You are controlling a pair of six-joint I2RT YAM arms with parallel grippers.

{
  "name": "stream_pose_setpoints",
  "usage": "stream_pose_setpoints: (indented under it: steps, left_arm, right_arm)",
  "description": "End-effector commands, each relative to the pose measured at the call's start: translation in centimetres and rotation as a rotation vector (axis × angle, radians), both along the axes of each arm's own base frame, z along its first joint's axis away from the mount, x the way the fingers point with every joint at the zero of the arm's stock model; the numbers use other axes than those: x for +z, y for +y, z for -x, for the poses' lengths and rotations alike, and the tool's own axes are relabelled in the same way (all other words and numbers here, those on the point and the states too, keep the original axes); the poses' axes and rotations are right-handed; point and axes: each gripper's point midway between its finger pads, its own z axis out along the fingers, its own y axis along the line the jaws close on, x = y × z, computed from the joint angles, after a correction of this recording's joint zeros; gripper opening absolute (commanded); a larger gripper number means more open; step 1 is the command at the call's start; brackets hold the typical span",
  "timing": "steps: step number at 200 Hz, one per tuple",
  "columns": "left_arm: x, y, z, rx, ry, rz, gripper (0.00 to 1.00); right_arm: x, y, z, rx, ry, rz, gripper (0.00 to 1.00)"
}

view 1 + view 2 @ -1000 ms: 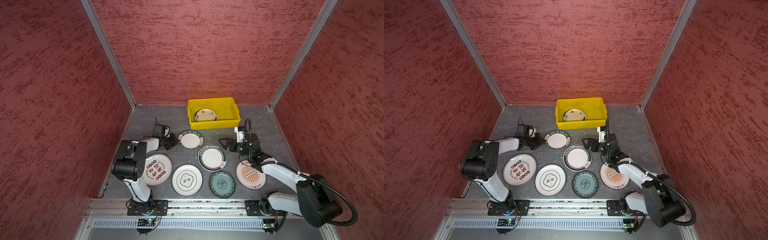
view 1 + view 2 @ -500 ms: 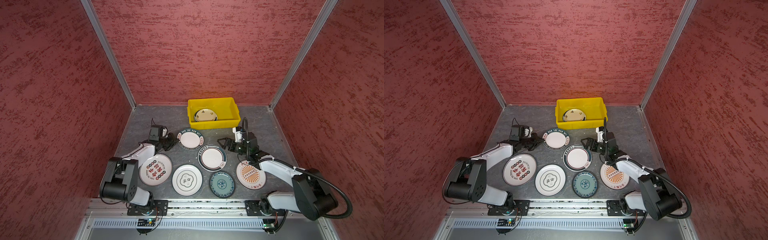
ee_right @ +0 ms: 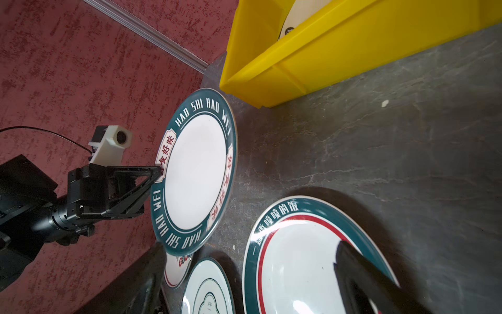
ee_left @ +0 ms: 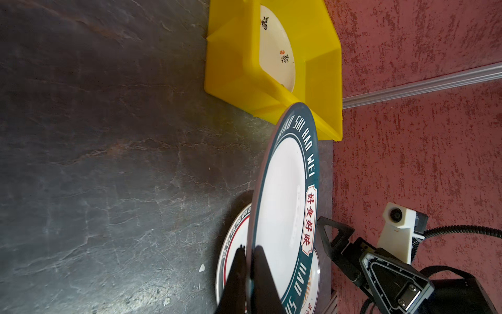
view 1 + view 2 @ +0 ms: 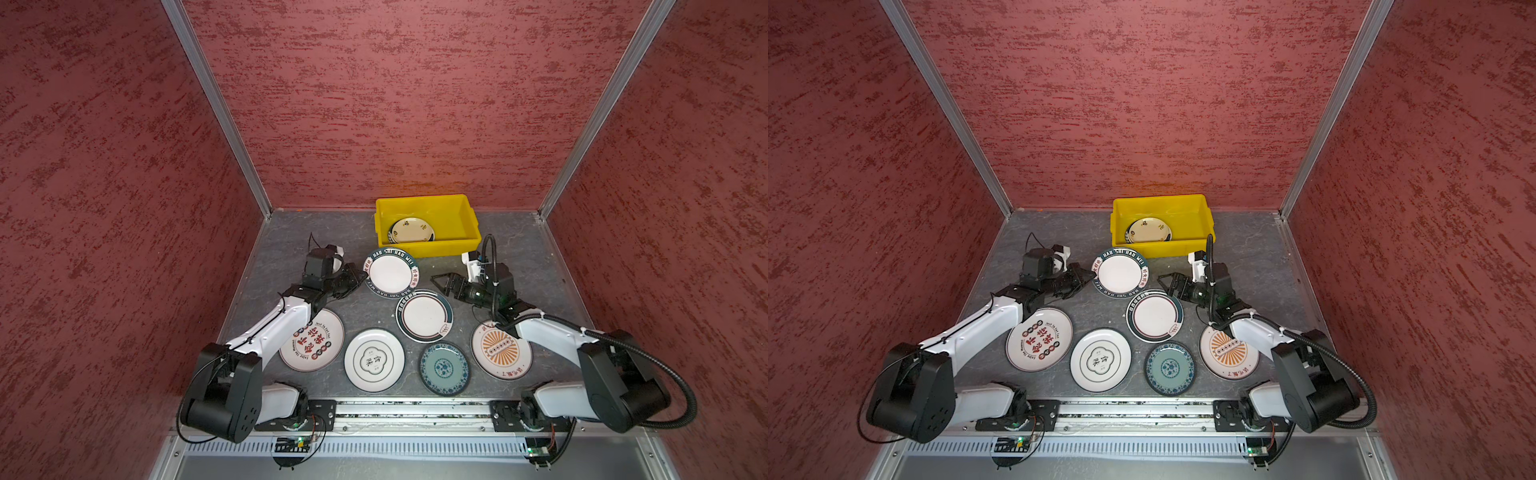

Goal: Place the plates into the plastic bin on the countertop
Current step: Pick up the plate from the center of the table, then place the plate in the plastic bin.

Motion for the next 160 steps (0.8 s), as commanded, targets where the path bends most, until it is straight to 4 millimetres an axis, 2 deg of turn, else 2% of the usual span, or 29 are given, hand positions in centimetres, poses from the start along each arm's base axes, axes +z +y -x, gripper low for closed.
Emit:
stream_pose_setpoints:
  steps: [1, 38, 67, 133, 146, 160]
  left_arm:
    - [2.4, -1.9, -0.8, -0.053, -0.098, 0.013, 0.0]
    - [2.8, -4.6, -0.8, -0.11, -0.115, 0.045, 0.0]
    - [3.0, -6.0, -0.7, -0.14, -0.122, 0.053, 0.0]
    - [3.6, -6.3, -0.6, -0.147, -0.137, 0.073, 0.0]
    - [3.6, -6.4, -0.5, -0.15, -0.138, 0.074, 0.0]
    - [3.7, -6.4, -0.4, -0.155, -0.141, 0.077, 0.0]
  right_arm:
    - [0.8, 0.4, -0.2, 0.013, -0.023, -0.044, 0.93]
    - [0.5, 0.6, 0.1, 0.032, -0.011, -0.058, 0.84]
    - [0.7, 0.6, 0.1, 0.03, -0.014, -0.059, 0.73]
    - [0.1, 0.5, -0.2, 0.011, 0.009, -0.055, 0.41]
    - [0.0, 0.4, -0.3, 0.007, 0.011, -0.055, 0.39]
    - [0.0, 0.5, -0.3, 0.007, 0.012, -0.057, 0.31]
